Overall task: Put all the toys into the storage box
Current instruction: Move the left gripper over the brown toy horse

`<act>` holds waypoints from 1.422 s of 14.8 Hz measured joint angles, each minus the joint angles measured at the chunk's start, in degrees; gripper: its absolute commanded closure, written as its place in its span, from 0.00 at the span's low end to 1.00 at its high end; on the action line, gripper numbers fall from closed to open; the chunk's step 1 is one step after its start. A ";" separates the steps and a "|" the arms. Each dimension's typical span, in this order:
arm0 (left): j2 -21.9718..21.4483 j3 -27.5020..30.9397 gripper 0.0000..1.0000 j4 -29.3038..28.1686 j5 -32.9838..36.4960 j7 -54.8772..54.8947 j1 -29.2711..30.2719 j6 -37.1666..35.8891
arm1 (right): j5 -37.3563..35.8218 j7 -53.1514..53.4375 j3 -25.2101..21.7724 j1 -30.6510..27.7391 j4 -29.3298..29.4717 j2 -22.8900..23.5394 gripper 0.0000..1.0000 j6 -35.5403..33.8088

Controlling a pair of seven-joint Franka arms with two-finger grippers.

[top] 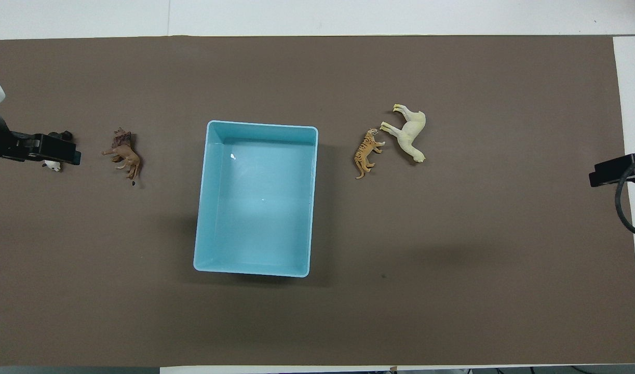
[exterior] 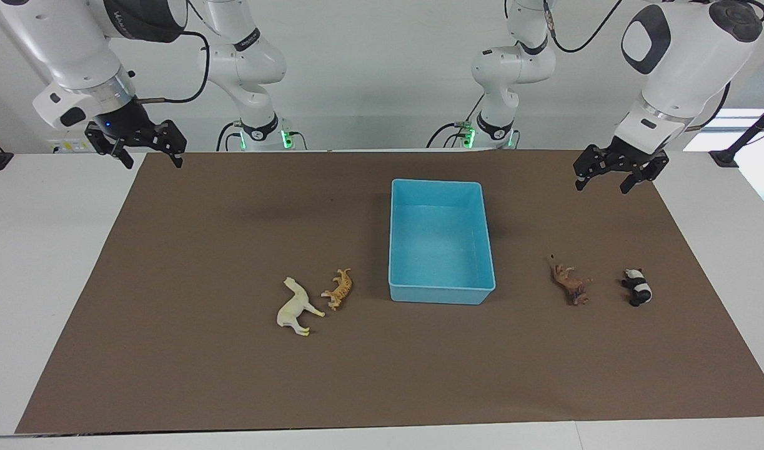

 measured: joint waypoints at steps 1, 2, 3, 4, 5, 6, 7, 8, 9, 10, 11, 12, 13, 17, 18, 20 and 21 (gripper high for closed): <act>0.00 0.00 0.00 0.00 0.00 -0.01 0.00 0.00 | 0.00 0.00 0.00 0.00 0.00 0.00 0.00 0.00; 0.00 0.00 0.00 0.00 0.00 -0.02 0.00 0.00 | 0.00 0.00 0.00 0.00 0.00 0.00 0.00 0.00; 0.00 0.01 0.00 0.00 0.00 -0.04 0.00 0.00 | 0.00 0.00 0.00 0.00 0.00 0.00 0.00 0.00; 0.00 0.04 0.00 -0.06 0.00 -0.05 0.01 0.00 | 0.00 0.00 0.00 0.00 0.00 0.00 0.00 0.00; 0.01 0.08 0.00 -0.28 0.00 -0.05 0.02 0.00 | 0.00 0.00 0.00 0.00 0.00 0.00 0.00 0.00; 0.00 0.11 0.00 -0.64 0.00 -0.11 0.02 0.07 | 0.00 0.00 0.00 0.00 0.00 0.00 0.00 0.00; -0.02 0.18 0.00 -1.18 0.00 -0.18 0.04 0.34 | 0.00 0.00 0.00 0.00 0.00 0.00 0.00 0.00; -0.08 0.31 0.00 -1.92 0.00 -0.25 0.08 1.04 | 0.00 0.00 0.00 0.00 0.00 0.00 0.00 0.00; -0.17 0.49 0.00 -2.72 0.00 -0.36 0.12 2.11 | 0.00 0.00 0.00 0.00 0.00 0.00 0.00 0.00; -0.24 0.62 0.00 -3.49 0.00 -0.48 0.14 3.94 | 0.00 0.00 0.00 0.00 0.00 0.00 0.00 0.00; -0.28 0.72 0.00 -4.31 0.00 -0.54 0.14 6.44 | 0.00 0.00 0.00 0.00 0.00 0.00 0.00 0.00; -0.29 0.77 0.00 -5.19 0.00 -0.60 0.14 8.81 | 0.00 0.00 0.00 0.00 0.00 0.00 0.00 0.00; -0.25 0.82 0.00 -6.05 0.00 -0.67 0.15 10.52 | 0.00 0.00 0.00 0.00 0.00 0.00 0.00 0.00; 2.20 1.07 0.00 -9.80 0.00 -0.85 1.05 18.68 | 0.00 0.00 0.00 0.00 0.00 0.00 0.00 0.00; 3.03 1.09 0.00 -11.48 0.00 -0.85 1.58 22.28 | 0.00 0.00 0.00 0.00 0.00 0.00 0.00 0.00; 4.55 1.12 0.00 -15.73 0.00 -1.15 2.28 30.17 | 0.00 0.00 0.00 0.00 0.00 0.00 0.00 0.00; 5.59 1.13 0.00 -17.50 0.00 -2.35 2.46 33.67 | 0.00 0.00 0.00 0.00 0.00 0.00 0.00 0.00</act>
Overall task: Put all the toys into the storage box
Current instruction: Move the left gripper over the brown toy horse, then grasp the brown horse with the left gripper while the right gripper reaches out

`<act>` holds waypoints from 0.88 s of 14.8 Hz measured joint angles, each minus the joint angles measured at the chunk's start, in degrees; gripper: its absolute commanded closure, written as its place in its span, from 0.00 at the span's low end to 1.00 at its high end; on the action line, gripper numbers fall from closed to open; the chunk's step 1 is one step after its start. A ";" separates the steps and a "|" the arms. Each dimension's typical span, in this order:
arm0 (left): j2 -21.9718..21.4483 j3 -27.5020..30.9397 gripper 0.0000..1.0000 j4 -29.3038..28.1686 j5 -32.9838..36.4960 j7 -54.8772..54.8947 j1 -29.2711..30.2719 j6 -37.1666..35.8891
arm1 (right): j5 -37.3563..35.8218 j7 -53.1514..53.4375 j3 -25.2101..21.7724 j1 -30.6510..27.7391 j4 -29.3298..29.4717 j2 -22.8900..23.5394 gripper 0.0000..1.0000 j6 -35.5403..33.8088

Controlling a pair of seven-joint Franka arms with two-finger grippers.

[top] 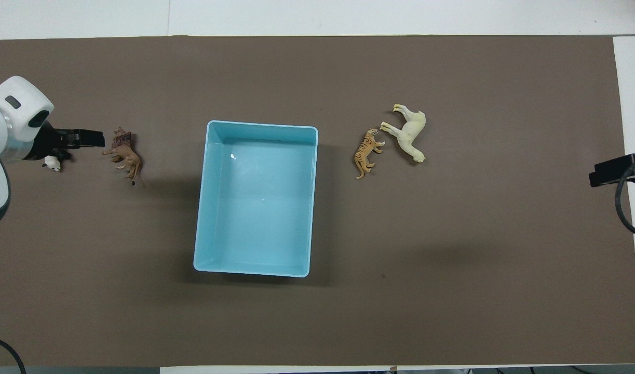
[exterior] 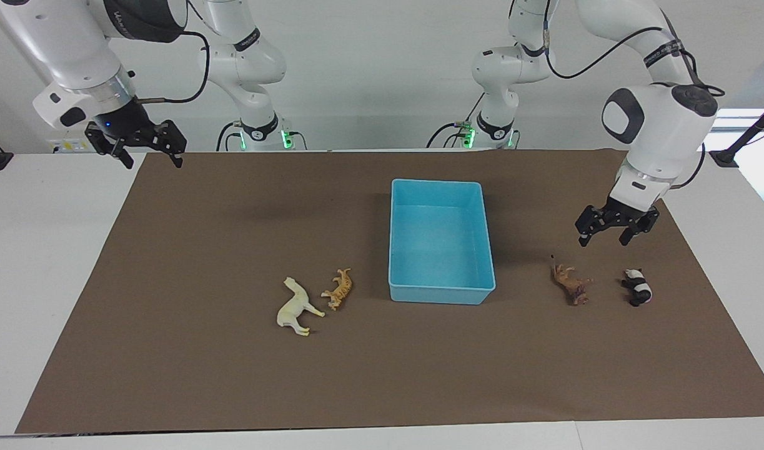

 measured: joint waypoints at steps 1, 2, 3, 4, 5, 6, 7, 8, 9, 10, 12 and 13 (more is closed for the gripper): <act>1.24 0.00 0.00 -1.12 0.00 -2.06 0.05 2.85 | 0.00 0.00 0.00 0.00 0.00 0.00 0.00 0.00; 2.61 -0.02 0.00 -1.67 0.00 -4.47 0.04 5.40 | 0.00 0.00 0.00 0.00 0.00 0.00 0.00 0.00; 3.85 -0.07 0.00 -1.77 0.00 -6.65 0.04 7.45 | 0.00 0.00 0.00 0.00 0.00 0.00 0.00 0.00; 4.75 -0.11 0.00 -1.79 0.00 -8.23 0.03 8.60 | 0.00 0.00 0.00 0.00 0.00 0.00 0.00 0.00; 5.44 -0.12 0.00 -1.92 0.00 -9.60 0.03 9.20 | 0.00 0.00 0.00 0.00 0.00 0.00 0.00 0.00; 5.97 -0.14 0.00 -2.32 0.00 -10.93 0.02 10.05 | 0.00 0.00 0.00 0.00 0.00 0.00 0.00 0.00; 6.45 -0.17 0.00 -3.08 0.00 -12.09 0.00 11.22 | 0.00 0.00 0.00 0.00 0.00 0.00 0.00 -0.11; 6.99 -0.22 0.00 -4.11 0.00 -12.84 -0.03 12.46 | 0.00 0.00 0.01 0.00 0.00 0.00 0.00 -0.34; 7.59 -0.29 0.00 -5.11 0.00 -13.31 -0.06 13.31 | 0.00 0.00 0.04 0.03 0.00 0.00 0.00 -0.62; 8.26 -0.35 0.00 -5.80 0.00 -13.61 -0.08 13.92 | 0.00 0.00 0.11 0.12 0.00 0.00 0.00 -0.71; 9.51 -0.37 0.00 -6.27 0.00 -13.91 -0.09 14.72 | 0.04 -0.05 0.29 0.24 0.00 0.00 0.00 -0.71; 9.97 -0.37 0.00 -6.27 0.00 -13.98 -0.09 14.81 | 0.13 -0.19 0.28 0.22 0.00 0.00 0.00 -0.68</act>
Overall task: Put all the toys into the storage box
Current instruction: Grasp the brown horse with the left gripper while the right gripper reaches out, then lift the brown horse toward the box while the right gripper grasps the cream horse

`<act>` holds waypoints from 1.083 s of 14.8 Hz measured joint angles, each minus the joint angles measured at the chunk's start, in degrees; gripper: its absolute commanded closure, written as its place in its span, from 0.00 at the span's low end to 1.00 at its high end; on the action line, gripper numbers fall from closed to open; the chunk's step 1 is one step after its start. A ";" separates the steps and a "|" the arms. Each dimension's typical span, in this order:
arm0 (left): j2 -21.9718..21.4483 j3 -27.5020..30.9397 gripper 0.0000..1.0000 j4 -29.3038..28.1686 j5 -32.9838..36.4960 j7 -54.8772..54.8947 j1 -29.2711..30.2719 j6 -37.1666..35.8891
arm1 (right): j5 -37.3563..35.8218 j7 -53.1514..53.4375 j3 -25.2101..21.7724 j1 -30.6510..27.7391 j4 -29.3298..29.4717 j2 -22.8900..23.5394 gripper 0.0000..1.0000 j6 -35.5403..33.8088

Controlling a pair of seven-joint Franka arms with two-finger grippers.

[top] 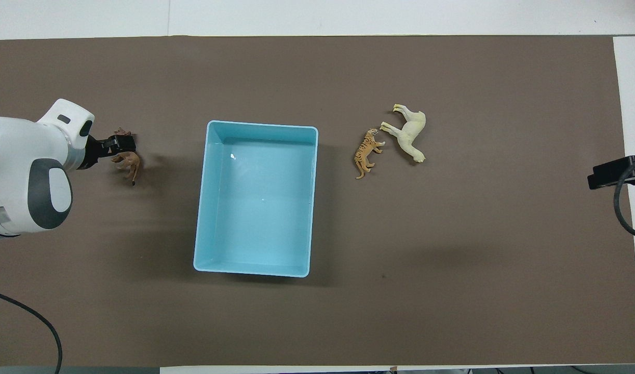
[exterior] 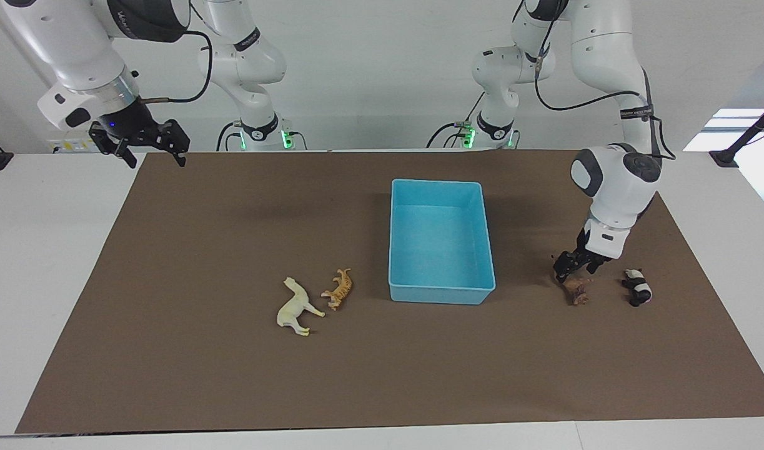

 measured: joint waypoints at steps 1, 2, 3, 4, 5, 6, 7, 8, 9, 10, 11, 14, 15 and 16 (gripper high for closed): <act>0.29 0.01 0.00 0.00 0.00 -0.10 0.00 0.02 | 0.14 -0.04 0.02 0.03 -0.01 0.00 0.00 0.15; 0.49 0.04 0.00 0.00 0.00 -0.23 0.02 0.02 | 0.26 -0.01 0.12 0.23 -0.06 0.00 0.00 1.01; 0.67 0.06 0.00 0.00 0.00 -0.29 0.03 0.03 | 0.41 0.71 0.34 0.78 -0.17 0.02 0.00 2.97; 0.86 0.07 0.00 0.00 0.00 -0.33 0.04 0.03 | 0.48 2.89 0.59 1.87 -0.37 0.14 0.00 5.44; 1.04 0.09 0.00 0.00 0.00 -0.37 0.05 0.03 | 0.49 5.57 0.87 3.30 -0.67 0.51 0.00 7.75; 1.21 0.12 0.08 0.00 0.00 -0.39 0.06 0.03 | 0.49 8.06 1.13 4.90 -1.02 1.31 0.00 10.05; 1.34 0.15 0.27 0.00 0.00 -0.42 0.07 0.03 | 0.49 10.24 1.30 6.48 -1.29 2.64 0.00 12.77; 1.40 0.15 0.46 0.00 0.00 -0.46 0.07 0.03 | 0.49 11.91 1.42 7.79 -1.47 4.50 0.00 15.72; 1.40 0.15 0.63 0.00 0.00 -0.47 0.07 0.04 | 0.49 12.77 1.47 8.59 -1.48 6.70 0.00 18.50; 1.40 0.14 0.72 0.00 0.00 -0.47 0.07 0.04 | 0.49 13.09 1.49 8.95 -1.31 9.27 0.00 21.42; 1.40 0.13 0.73 0.01 0.00 -0.47 0.07 0.04 | 0.50 13.23 1.50 9.06 -0.81 11.97 0.00 24.04; 1.36 0.04 0.72 0.85 0.00 -1.11 0.00 -0.07 | 0.62 19.13 1.57 12.10 2.88 20.17 0.00 29.33; 1.35 -0.06 0.72 1.78 0.00 -1.62 -0.05 -0.60 | 0.62 22.03 1.61 13.92 4.83 22.69 0.00 30.15; 1.32 -0.21 0.72 3.48 0.00 -2.15 -0.11 -2.46 | 0.62 24.07 1.62 15.33 6.78 24.96 0.00 30.97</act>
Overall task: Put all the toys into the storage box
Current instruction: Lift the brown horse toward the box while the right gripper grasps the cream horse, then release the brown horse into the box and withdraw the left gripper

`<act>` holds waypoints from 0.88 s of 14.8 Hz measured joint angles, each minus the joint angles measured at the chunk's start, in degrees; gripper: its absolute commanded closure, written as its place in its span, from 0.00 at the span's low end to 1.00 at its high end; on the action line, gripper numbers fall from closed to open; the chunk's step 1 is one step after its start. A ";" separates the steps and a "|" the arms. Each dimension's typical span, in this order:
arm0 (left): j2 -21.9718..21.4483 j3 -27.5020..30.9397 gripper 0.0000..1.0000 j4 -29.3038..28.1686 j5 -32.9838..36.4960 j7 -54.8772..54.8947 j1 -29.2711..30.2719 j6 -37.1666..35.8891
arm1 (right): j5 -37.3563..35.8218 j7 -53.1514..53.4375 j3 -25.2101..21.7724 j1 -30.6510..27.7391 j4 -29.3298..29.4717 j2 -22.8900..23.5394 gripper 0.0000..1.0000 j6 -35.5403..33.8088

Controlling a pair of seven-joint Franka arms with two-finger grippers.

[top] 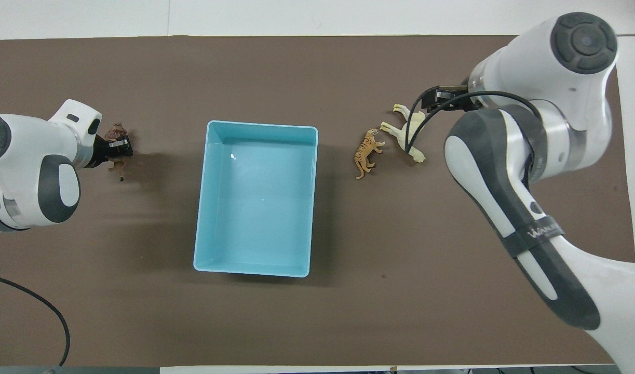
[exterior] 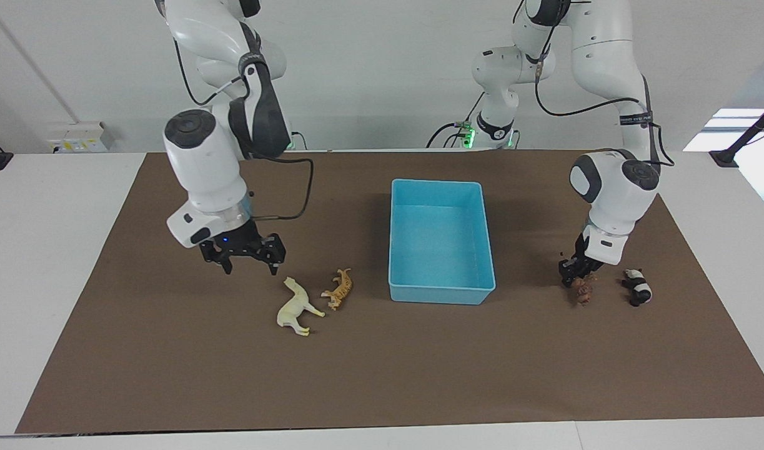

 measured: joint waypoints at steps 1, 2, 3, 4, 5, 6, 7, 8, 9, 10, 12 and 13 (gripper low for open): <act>-0.08 -0.21 0.72 2.50 0.00 -0.61 -0.11 -3.20 | 0.02 1.03 0.00 0.73 1.43 1.87 0.00 1.10; -0.25 -0.36 0.71 5.39 0.00 -1.30 -0.54 -7.04 | 0.36 1.39 -0.01 0.89 2.31 3.46 0.00 2.09; -0.54 -0.40 0.71 8.38 0.00 -2.35 -1.40 -11.14 | 1.02 1.40 -0.06 0.86 2.77 4.81 0.00 3.00; -0.95 -0.51 0.70 11.16 0.00 -3.85 -2.60 -15.15 | 1.53 1.40 -0.08 0.87 2.95 5.94 0.00 3.56; -1.65 -0.65 0.70 13.39 -0.01 -5.63 -4.13 -18.79 | 1.79 1.56 -0.09 0.87 2.96 6.87 0.00 3.69; -2.50 -0.79 0.70 14.77 -0.04 -7.67 -5.95 -21.76 | 1.91 2.53 -0.10 0.88 2.84 7.65 0.00 3.68; -3.51 -0.92 0.69 15.39 -0.12 -10.05 -8.15 -24.05 | 1.98 4.62 -0.07 0.96 2.49 8.26 0.00 3.67; -4.46 -1.03 0.69 15.50 -0.18 -12.87 -10.64 -25.56 | 1.98 7.12 -0.04 1.14 2.00 8.72 0.00 3.67; -5.16 -1.15 0.69 15.50 -0.26 -15.99 -13.31 -26.39 | 1.98 8.81 -0.03 1.34 1.58 8.99 0.00 3.67; -5.58 -1.24 0.67 15.49 -0.33 -19.77 -16.31 -26.79 | 1.98 9.84 -0.03 1.41 1.22 9.21 0.00 3.67; -5.80 -1.38 0.67 15.34 -0.35 -26.71 -22.07 -26.93 | 1.98 10.47 -0.27 1.31 0.73 9.90 0.00 3.79; -5.81 -1.41 0.65 15.04 -0.35 -29.14 -24.45 -26.92 | 1.98 10.56 -0.36 1.21 0.35 10.32 0.00 4.29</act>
